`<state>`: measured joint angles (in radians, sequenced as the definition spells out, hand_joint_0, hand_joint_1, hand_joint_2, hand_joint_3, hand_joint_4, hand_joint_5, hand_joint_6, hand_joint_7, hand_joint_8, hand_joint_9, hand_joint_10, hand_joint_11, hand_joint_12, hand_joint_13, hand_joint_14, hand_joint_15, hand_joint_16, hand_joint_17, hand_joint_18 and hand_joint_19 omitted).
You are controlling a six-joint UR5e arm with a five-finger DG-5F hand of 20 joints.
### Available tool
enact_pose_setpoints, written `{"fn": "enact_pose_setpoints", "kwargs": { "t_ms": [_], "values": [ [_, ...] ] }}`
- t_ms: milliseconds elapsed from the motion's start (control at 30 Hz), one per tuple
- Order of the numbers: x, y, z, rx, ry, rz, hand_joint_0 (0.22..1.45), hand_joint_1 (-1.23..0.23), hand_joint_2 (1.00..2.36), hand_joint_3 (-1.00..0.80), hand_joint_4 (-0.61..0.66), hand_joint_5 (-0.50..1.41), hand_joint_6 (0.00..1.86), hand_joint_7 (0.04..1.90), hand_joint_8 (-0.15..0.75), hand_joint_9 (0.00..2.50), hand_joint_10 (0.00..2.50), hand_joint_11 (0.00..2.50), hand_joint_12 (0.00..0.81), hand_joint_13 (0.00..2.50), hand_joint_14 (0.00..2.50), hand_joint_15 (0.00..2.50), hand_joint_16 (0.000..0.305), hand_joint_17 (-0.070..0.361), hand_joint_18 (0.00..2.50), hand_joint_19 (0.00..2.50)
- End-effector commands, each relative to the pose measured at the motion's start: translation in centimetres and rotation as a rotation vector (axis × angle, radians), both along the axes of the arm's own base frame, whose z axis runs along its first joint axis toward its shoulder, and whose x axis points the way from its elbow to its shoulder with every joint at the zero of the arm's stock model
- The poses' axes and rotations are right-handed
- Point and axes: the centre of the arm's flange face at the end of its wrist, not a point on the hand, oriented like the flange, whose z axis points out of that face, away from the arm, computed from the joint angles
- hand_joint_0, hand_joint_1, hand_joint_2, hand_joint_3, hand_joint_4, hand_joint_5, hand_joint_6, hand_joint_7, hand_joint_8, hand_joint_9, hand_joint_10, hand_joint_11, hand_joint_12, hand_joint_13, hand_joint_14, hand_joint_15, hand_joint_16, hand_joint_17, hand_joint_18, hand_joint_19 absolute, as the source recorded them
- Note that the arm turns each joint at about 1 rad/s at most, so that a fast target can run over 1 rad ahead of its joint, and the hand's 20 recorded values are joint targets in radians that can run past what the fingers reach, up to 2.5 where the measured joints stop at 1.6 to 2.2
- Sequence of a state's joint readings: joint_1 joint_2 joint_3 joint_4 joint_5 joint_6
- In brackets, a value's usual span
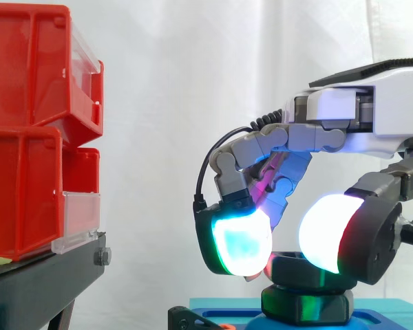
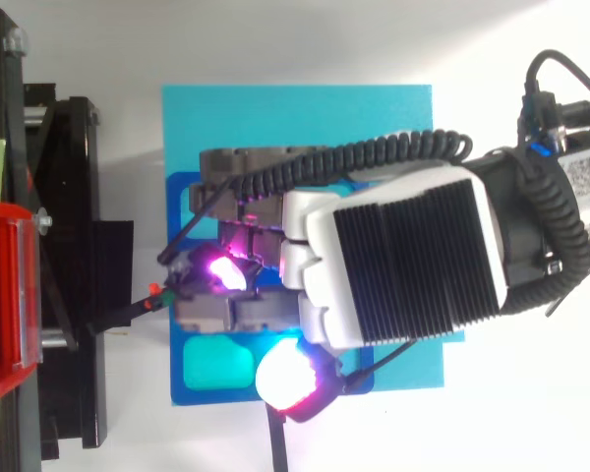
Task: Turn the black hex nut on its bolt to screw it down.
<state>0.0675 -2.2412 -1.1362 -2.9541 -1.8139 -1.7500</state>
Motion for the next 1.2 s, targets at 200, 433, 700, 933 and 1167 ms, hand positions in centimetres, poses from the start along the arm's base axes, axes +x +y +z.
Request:
{"fn": "enact_pose_setpoints", "kwargs": {
  "t_ms": [200,433,700,933,1167],
  "values": [
    [-0.5,-2.8,0.1,0.000,-0.003,0.015,0.52,-0.28,1.00,-0.50,0.19,0.00,0.54,1.48,0.305,1.09,0.01,0.32,0.309,0.90,0.01,0.23,0.037,0.084,0.78,0.36],
    [-0.3,-3.7,0.7,0.002,-0.036,0.028,0.52,-0.17,1.00,-0.50,0.19,0.00,0.54,1.49,0.303,1.09,0.01,0.32,0.313,0.88,0.01,0.23,0.038,0.085,0.76,0.37],
    [0.6,-2.7,2.5,0.011,-0.078,0.034,0.52,-0.19,1.00,-0.50,0.20,0.00,0.53,1.49,0.306,1.10,0.01,0.31,0.317,0.89,0.01,0.23,0.038,0.086,0.76,0.36],
    [1.3,-1.0,3.1,0.035,-0.121,0.041,0.52,-0.21,1.00,-0.50,0.22,0.00,0.50,1.45,0.308,1.10,0.01,0.32,0.314,0.89,0.01,0.23,0.038,0.086,0.77,0.36],
    [1.7,2.1,2.9,0.057,-0.104,0.029,0.53,-0.22,1.00,-0.50,0.23,-0.01,0.50,1.35,0.306,1.10,0.01,0.31,0.313,0.89,0.01,0.22,0.038,0.085,0.77,0.36]
  ]
}}
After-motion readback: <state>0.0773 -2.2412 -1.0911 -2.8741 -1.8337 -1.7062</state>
